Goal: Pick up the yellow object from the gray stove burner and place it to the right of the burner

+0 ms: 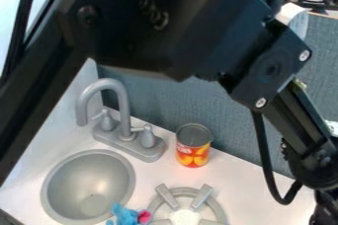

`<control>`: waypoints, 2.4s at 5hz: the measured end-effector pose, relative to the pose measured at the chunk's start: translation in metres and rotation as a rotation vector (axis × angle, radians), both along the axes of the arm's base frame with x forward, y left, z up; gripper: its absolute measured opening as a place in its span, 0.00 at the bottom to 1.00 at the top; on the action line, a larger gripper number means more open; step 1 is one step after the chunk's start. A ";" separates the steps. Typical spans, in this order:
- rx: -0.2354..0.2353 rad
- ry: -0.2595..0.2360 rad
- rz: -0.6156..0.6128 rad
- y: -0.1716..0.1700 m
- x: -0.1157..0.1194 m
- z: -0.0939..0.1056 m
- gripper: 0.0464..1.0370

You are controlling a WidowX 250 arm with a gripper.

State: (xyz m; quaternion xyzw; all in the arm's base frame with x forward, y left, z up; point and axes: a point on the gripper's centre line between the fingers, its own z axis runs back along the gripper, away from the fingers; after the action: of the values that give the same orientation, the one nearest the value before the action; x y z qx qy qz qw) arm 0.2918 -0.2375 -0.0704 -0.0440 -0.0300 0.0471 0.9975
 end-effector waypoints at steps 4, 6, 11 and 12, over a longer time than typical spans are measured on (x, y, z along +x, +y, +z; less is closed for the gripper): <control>0.028 -0.011 0.043 0.019 0.013 -0.002 0.50; -0.044 -0.002 0.047 0.015 0.015 -0.005 0.49; 0.008 0.123 0.062 0.024 -0.005 -0.009 0.97; 0.013 0.106 0.040 0.029 -0.009 0.019 0.97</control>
State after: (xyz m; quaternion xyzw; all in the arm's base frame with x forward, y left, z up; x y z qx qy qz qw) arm 0.2832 -0.2085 -0.0517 -0.0341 0.0217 0.0693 0.9968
